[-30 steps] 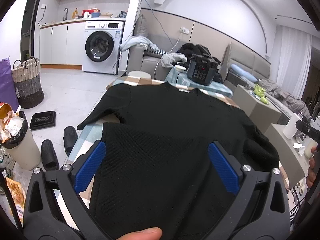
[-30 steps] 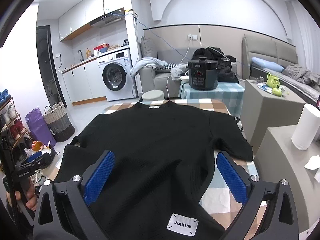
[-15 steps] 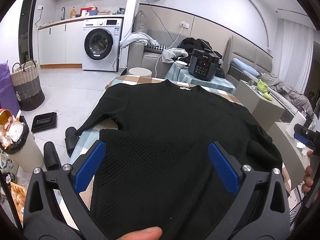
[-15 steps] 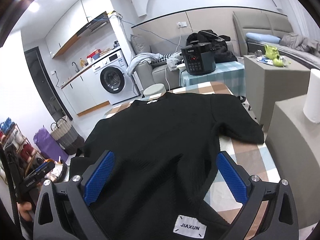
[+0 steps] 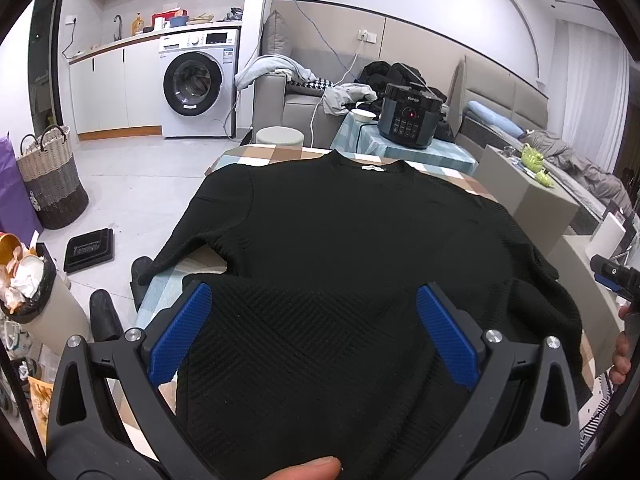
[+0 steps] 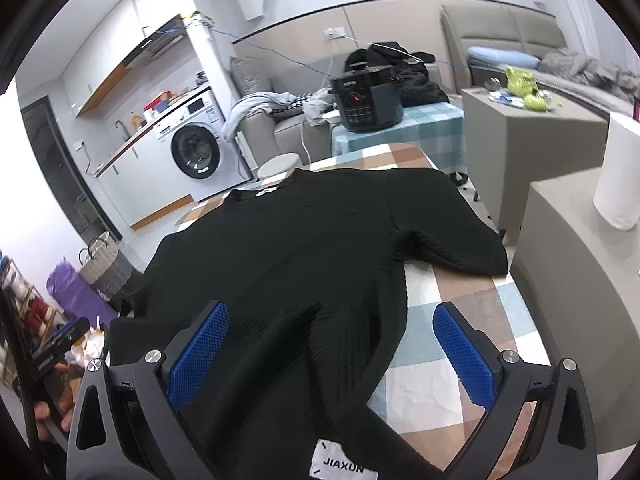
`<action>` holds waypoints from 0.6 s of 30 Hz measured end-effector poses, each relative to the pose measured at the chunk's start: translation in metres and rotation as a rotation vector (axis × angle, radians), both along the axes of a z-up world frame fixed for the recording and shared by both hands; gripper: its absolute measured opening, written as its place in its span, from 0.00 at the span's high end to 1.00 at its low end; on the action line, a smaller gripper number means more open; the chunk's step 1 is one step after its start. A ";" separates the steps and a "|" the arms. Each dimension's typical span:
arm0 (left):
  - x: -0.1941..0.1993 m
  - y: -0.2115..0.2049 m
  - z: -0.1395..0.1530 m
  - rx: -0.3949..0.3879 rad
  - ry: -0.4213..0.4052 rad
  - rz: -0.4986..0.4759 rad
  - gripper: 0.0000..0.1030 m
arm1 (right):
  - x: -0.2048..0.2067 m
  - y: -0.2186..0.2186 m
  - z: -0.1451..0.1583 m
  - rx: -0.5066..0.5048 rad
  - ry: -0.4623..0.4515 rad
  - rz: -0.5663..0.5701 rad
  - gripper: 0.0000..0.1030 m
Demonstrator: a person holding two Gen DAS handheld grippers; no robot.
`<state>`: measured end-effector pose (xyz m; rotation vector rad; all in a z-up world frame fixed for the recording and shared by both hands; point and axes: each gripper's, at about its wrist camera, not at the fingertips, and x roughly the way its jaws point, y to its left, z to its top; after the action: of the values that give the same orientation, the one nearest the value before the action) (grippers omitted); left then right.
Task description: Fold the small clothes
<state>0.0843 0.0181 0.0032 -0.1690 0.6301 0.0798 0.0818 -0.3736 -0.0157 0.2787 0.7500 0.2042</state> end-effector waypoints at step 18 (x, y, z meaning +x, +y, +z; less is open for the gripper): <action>0.059 0.023 -0.023 -0.041 0.036 0.022 0.08 | 0.065 -0.071 -0.048 0.253 0.203 -0.244 0.07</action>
<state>0.1438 0.0407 -0.0198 -0.2141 0.6664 0.0915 0.1466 -0.4450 -0.0635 0.6345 0.8838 0.0383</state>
